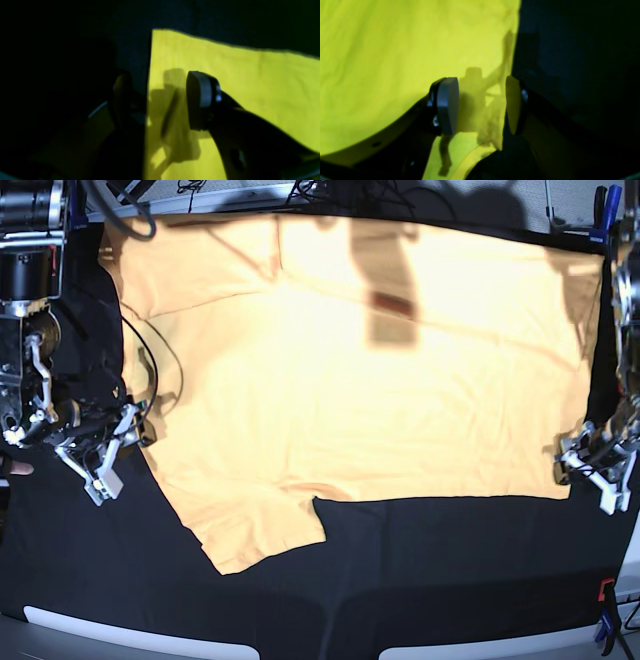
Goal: Layout the t-shirt on the table in an organized manner, then fold the t-shirt properly
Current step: 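Release the shoulders and move both grippers to the shirt's side edges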
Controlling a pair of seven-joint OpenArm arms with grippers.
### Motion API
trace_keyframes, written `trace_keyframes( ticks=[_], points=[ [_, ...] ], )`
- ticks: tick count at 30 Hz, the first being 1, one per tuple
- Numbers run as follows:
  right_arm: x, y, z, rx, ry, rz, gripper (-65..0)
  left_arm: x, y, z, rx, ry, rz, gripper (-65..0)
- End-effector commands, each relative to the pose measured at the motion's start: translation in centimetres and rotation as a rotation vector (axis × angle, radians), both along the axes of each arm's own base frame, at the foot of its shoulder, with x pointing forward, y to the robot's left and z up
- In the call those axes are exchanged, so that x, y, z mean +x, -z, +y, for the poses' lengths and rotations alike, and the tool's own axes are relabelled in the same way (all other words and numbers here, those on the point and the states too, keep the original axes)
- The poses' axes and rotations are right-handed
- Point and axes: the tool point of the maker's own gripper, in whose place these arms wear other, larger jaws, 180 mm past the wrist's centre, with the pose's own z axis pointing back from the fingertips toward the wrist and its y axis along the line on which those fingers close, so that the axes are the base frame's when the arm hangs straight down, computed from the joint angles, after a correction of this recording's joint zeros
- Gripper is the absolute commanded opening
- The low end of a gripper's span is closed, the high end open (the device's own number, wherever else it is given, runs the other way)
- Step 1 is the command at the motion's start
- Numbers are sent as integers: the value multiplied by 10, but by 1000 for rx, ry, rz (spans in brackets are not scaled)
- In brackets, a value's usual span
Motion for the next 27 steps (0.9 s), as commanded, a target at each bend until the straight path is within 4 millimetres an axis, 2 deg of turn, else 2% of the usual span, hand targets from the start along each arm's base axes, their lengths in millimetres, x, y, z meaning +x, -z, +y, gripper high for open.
trace_keyframes(
  ticks=[1, 3, 8, 10, 12, 17, 22, 27],
  points=[
    [12, -19, -5, -4, -2, -52, -357, 18, -25, 9, -5, -27, -82, -332],
    [11, -18, -5, -4, -5, -50, -357, 23, -26, 12, -3, -64, -97, -332],
    [8, -15, -6, -11, -4, -24, -357, 26, -30, 33, 55, -167, -118, -332],
    [7, -15, -6, -12, -3, -21, -357, 24, -28, 32, 53, -165, -108, -332],
    [7, -15, -6, -12, -3, -21, -357, 21, -20, 25, 36, -140, -70, -333],
    [9, -17, -4, -12, -19, -24, -357, 18, -11, -13, -55, 1, -20, -345],
    [9, -18, -5, -15, -20, -25, -357, 14, -5, -17, -60, 12, 19, -352],
    [22, -30, -1, 12, -25, -122, -357, 9, 2, -22, -66, 26, 63, -472]
  ],
)
